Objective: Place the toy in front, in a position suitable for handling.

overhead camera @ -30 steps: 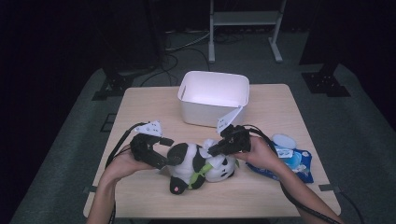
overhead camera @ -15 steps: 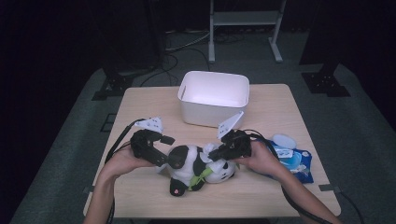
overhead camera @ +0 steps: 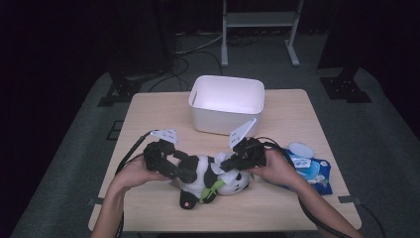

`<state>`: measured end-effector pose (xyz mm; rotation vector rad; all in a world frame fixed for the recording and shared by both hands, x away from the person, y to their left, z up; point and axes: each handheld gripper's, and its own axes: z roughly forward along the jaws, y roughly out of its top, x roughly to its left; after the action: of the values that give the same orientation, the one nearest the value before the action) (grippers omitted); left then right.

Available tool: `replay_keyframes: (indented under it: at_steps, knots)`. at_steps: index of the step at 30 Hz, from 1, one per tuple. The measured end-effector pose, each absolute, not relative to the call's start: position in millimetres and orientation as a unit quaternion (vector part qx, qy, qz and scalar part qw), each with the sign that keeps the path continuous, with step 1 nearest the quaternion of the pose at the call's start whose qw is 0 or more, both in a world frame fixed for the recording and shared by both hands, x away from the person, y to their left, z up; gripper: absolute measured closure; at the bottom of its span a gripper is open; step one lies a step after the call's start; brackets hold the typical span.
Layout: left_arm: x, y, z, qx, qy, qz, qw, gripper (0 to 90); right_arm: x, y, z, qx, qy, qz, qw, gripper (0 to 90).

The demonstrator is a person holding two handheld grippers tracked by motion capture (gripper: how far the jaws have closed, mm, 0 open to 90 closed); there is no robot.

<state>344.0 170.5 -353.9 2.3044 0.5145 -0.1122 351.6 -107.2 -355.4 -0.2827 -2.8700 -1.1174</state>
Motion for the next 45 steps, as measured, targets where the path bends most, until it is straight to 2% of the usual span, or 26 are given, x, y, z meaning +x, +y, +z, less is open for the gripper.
replay_keyframes:
  at_steps: [6,13,25,34,40,45]
  knots:
    - [342,171,-354,0.904,0.193,-0.042,0.379,22.4,352,-92,-340,-0.074,-0.928,-0.365,0.012,85.1]
    - [336,171,-356,0.908,0.183,-0.031,0.377,23.3,354,-76,-342,-0.064,-0.936,-0.347,0.004,85.0]
    - [333,169,-359,0.907,0.175,-0.015,0.382,24.7,357,-128,-338,-0.108,-0.923,-0.369,-0.007,85.0]
    - [333,168,-362,0.904,0.167,-0.011,0.394,25.8,360,-159,-351,-0.142,-0.920,-0.366,-0.004,84.9]
    - [331,165,-363,0.905,0.159,-0.006,0.395,25.9,358,-172,-353,-0.155,-0.917,-0.367,0.001,84.9]
    - [330,162,-363,0.906,0.156,0.000,0.394,25.9,354,-167,-348,-0.147,-0.920,-0.364,-0.001,84.9]
